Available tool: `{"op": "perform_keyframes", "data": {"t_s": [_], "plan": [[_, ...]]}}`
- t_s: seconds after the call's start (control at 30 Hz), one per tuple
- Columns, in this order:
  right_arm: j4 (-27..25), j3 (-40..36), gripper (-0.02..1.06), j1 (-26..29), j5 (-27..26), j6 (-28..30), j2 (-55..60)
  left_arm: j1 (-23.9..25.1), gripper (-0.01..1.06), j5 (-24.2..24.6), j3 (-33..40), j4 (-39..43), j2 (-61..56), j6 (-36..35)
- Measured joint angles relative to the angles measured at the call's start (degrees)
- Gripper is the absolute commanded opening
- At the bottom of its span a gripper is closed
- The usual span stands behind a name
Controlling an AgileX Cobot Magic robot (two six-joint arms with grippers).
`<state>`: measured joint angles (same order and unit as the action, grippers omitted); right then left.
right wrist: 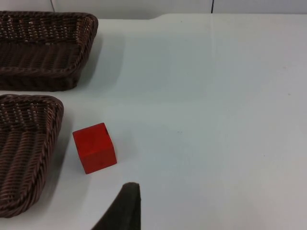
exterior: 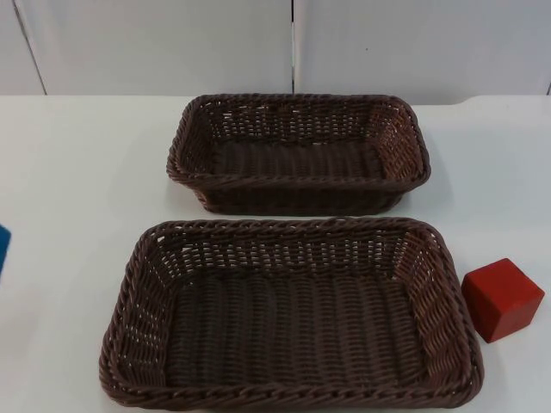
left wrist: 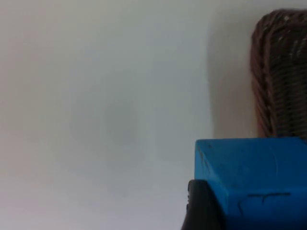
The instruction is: Pick up one cube with the left hand and place it into the upper basket. Pick up one cube with the right hand and place it into the lower basket.
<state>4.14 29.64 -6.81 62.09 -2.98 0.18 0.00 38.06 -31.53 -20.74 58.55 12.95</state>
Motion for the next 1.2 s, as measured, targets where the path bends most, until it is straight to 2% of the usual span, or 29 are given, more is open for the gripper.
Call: {"op": "perform_keyframes", "data": {"t_s": [0.2, 0.7, 1.03, 1.2], "plan": [[0.0, 0.0, 1.05, 0.0, 0.0, 0.0, 0.0, 0.0, 0.00, 0.2, 0.0, 1.8, -5.6, 0.2], [0.0, 0.0, 1.05, 0.0, 0.0, 0.0, 0.0, 0.0, 0.00, -0.1, 0.0, 2.0, -6.3, 1.5], [0.0, 0.0, 1.05, 0.0, 0.0, 0.0, 0.0, 0.0, 0.00, 0.6, 0.0, -10.6, -6.3, 16.1], [0.0, 0.0, 1.05, 0.0, 0.0, 0.0, 0.0, 0.0, 0.00, 3.3, 0.0, -15.9, -6.3, 21.4]]}}
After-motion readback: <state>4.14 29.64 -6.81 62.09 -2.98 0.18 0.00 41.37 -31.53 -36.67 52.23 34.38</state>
